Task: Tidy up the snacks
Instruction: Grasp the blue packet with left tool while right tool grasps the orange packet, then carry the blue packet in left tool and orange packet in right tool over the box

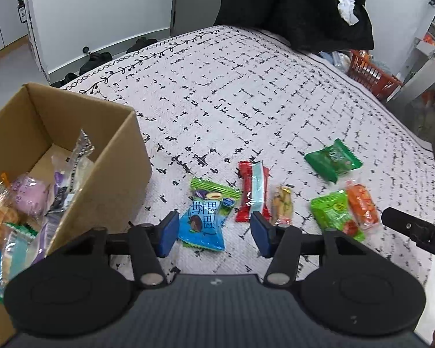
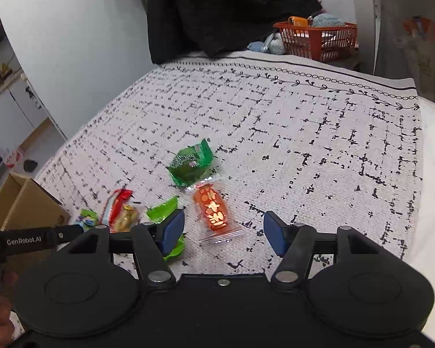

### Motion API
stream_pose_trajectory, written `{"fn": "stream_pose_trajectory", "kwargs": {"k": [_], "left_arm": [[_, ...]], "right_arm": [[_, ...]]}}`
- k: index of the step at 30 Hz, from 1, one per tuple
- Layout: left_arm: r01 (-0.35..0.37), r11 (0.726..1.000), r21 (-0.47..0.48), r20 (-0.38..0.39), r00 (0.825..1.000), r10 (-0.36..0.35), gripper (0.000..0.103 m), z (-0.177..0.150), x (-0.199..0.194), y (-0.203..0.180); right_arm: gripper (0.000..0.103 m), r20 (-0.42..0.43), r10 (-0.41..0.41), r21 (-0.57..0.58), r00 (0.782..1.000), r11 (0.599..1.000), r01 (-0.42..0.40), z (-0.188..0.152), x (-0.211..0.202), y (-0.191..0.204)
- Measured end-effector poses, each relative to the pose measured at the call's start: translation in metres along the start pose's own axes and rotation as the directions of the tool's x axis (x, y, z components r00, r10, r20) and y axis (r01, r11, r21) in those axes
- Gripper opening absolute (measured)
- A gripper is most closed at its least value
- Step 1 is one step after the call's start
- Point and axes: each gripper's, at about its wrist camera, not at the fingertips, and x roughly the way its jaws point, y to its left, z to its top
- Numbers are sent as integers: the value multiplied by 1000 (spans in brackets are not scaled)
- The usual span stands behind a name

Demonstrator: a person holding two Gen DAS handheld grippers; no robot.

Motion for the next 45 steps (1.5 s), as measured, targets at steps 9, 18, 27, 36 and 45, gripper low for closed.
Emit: {"fn": "stream_pose_trajectory", "kwargs": {"k": [9, 18, 27, 36, 45], "left_arm": [[-16, 1000, 1, -9, 1000, 16, 50, 1, 25, 3], [-29, 1000, -5, -14, 999, 29, 34, -1, 33, 7], [-3, 1000, 16, 7, 1000, 3, 32, -3, 14, 3], [50, 999, 2, 34, 998, -50, 32, 3, -18, 10], [78, 996, -31, 67, 995, -76, 32, 5, -46, 19]], "right_arm": [[54, -43, -19, -46, 999, 999, 17, -1, 24, 6], [33, -48, -28, -139, 998, 990, 21, -2, 34, 21], [29, -10, -40, -95, 999, 995, 39, -3, 15, 21], [27, 61, -58, -52, 996, 997, 61, -2, -10, 35], [27, 111, -14, -64, 994, 998, 21, 2, -28, 71]]}}
